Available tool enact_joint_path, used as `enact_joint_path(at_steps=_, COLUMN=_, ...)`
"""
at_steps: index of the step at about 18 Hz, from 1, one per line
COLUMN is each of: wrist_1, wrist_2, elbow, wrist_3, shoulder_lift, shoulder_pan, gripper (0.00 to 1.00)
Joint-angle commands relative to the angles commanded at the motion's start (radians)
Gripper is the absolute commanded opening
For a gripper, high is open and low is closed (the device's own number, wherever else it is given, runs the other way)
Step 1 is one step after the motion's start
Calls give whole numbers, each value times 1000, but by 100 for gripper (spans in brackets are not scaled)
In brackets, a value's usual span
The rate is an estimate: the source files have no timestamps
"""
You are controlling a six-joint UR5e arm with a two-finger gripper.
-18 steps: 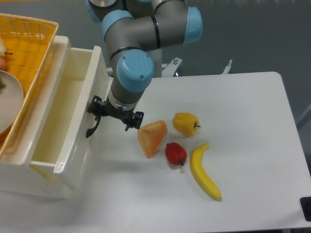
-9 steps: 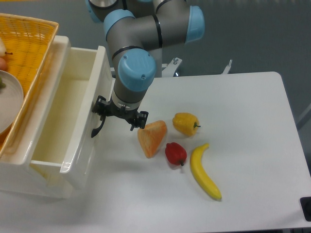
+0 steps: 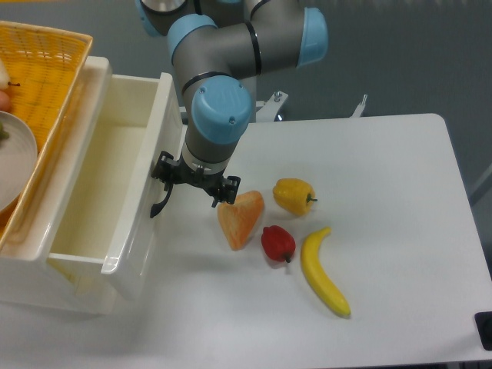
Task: Slide open the top white drawer
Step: 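Pull the handle outward, sliding the upper drawer out of the cabinet, then keep pulling the drawer handle until the drawer is fully extended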
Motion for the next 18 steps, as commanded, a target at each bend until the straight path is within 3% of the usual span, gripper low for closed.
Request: enact_joint_path(at_steps=18, wrist_1=0, wrist_2=-5, elbow=2, wrist_3=9, shoulder_lift=-9, shoulder_pan=34, gripper=100)
